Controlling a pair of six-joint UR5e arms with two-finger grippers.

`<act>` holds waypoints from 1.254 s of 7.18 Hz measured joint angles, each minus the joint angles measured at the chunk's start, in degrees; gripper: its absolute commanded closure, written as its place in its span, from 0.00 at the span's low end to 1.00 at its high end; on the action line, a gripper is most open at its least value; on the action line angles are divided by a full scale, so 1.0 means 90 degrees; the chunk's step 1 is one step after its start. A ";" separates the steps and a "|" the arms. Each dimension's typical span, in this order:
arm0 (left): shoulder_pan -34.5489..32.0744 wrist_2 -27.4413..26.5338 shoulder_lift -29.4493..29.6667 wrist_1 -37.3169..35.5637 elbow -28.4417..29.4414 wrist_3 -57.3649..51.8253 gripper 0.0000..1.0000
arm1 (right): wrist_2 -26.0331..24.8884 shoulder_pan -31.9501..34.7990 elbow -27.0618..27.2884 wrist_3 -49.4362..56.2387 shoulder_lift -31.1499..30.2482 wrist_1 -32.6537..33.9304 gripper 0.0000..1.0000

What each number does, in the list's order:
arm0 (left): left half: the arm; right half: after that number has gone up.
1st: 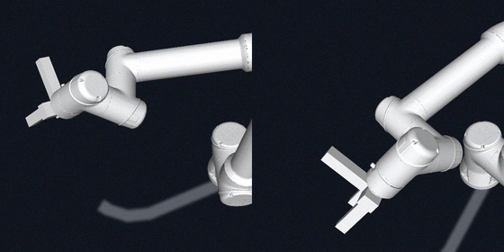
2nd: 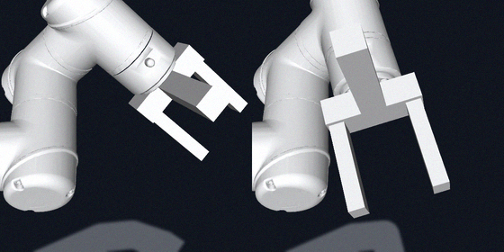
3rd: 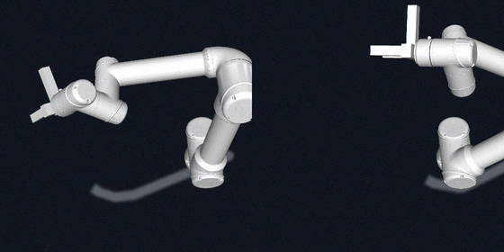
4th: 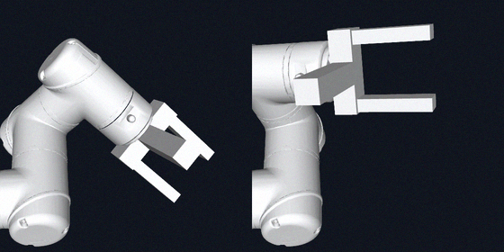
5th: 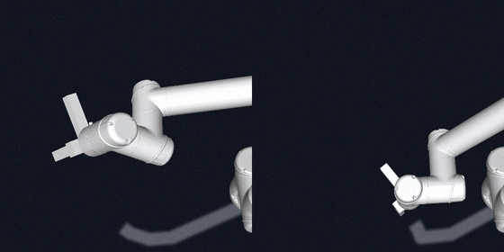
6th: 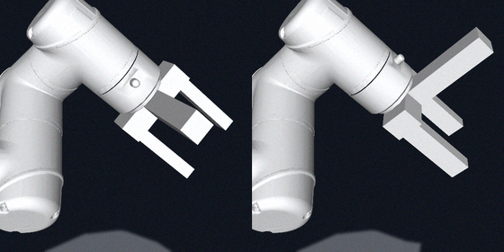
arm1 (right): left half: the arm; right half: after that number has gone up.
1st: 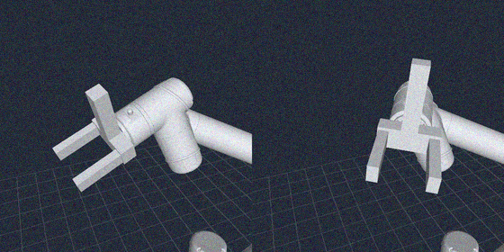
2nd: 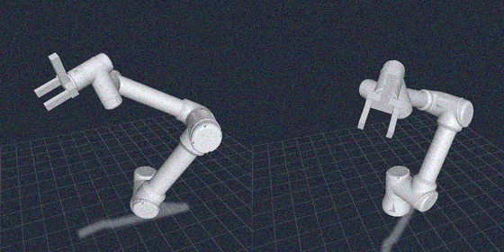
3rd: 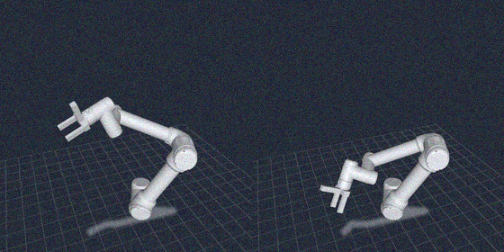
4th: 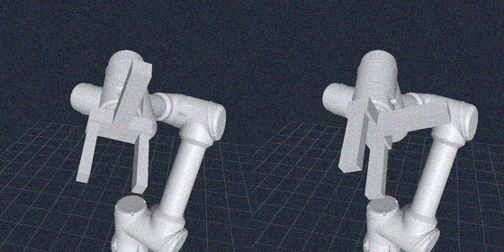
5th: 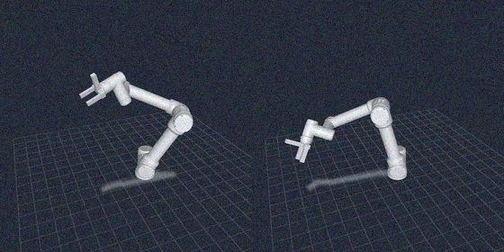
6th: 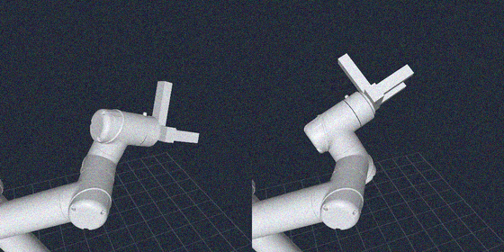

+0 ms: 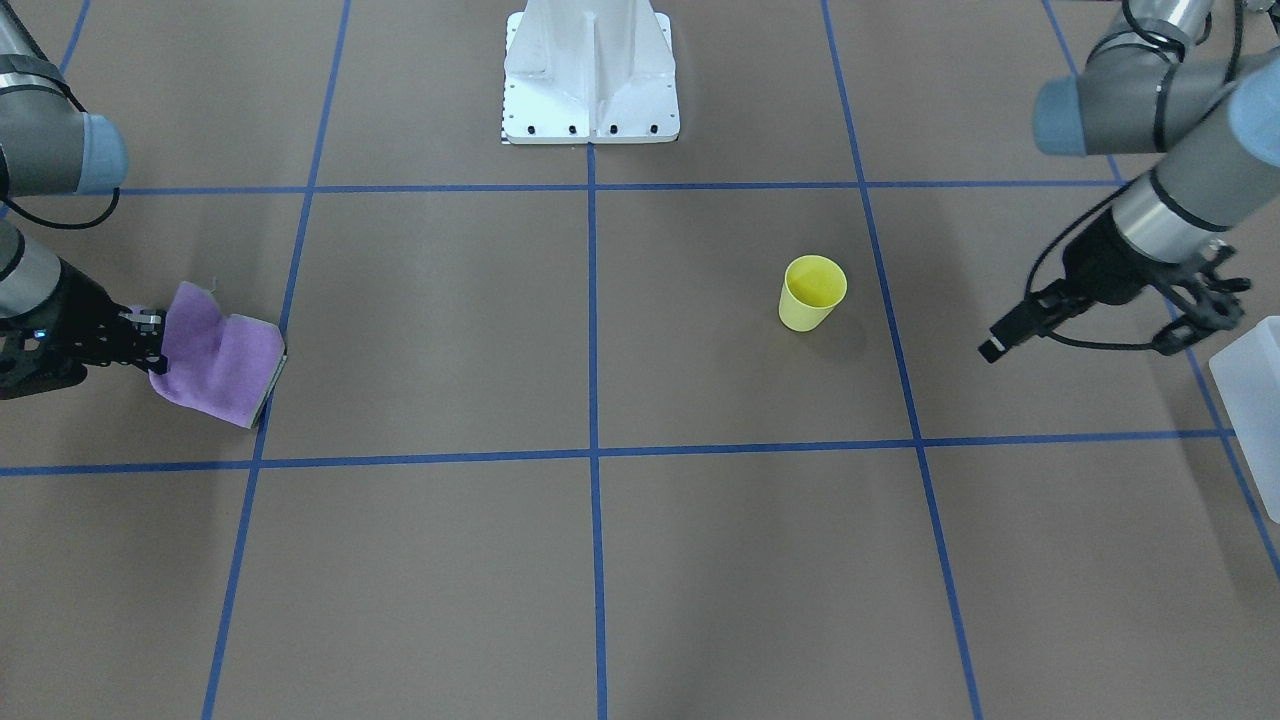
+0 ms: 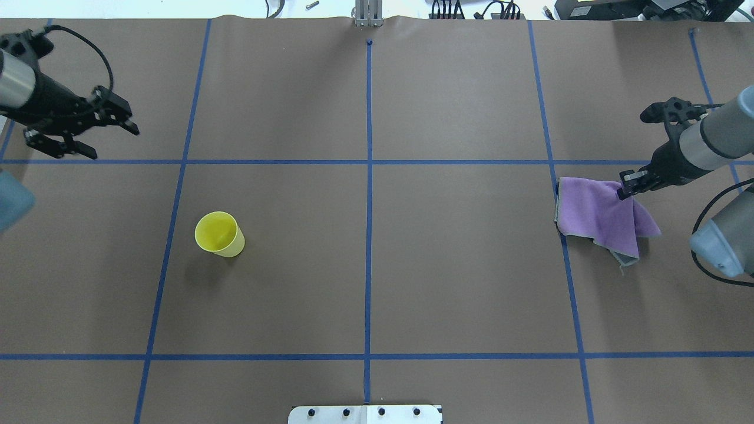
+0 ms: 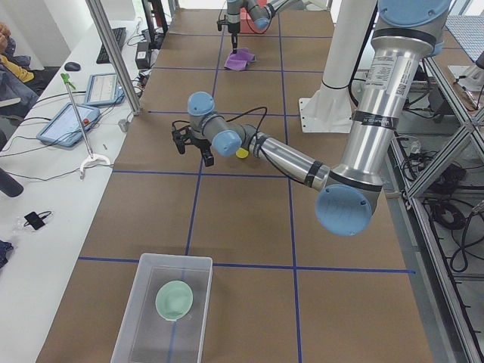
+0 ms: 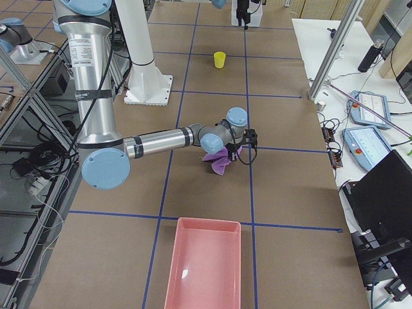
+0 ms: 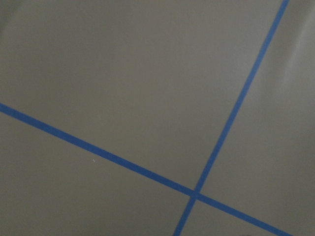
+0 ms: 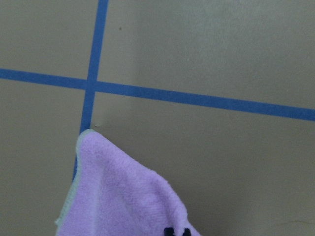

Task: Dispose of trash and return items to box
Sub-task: 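Lift the purple cloth with the right gripper while the left gripper grasps the yellow cup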

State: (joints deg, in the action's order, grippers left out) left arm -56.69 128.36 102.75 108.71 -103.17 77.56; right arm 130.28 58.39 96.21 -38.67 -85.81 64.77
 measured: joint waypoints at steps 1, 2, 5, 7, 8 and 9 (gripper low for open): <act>0.0720 -0.0510 -0.0045 -0.0118 -0.0328 0.0336 0.10 | 0.0150 0.0342 0.0400 0.0003 -0.0176 0.0024 1.00; 0.1325 -0.0912 -0.0067 -0.0324 -0.0594 0.0491 0.10 | 0.0348 0.0750 0.0724 0.0007 -0.0329 0.0040 1.00; 0.2265 -0.1500 -0.0198 -0.0967 -0.1156 0.0583 0.27 | 0.0845 0.1842 0.1013 0.0268 -0.0600 0.0050 1.00; 0.2371 -0.1610 -0.0184 -0.1019 -0.1105 0.0584 0.27 | 0.0889 0.2237 0.1043 0.0760 -0.0945 0.0041 1.00; 0.2385 -0.1617 -0.0151 -0.1023 -0.1050 0.0582 0.27 | 0.0917 0.2415 0.1099 0.0878 -0.1076 0.0037 1.00; 0.2388 -0.1615 -0.0128 -0.1024 -0.1015 0.0579 0.37 | 0.0963 0.2576 0.1167 0.0999 -0.1220 0.0036 1.00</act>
State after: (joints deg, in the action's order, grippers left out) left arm -35.19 113.82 101.59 99.50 -112.31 82.77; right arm 138.95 81.57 106.71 -29.68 -96.79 65.09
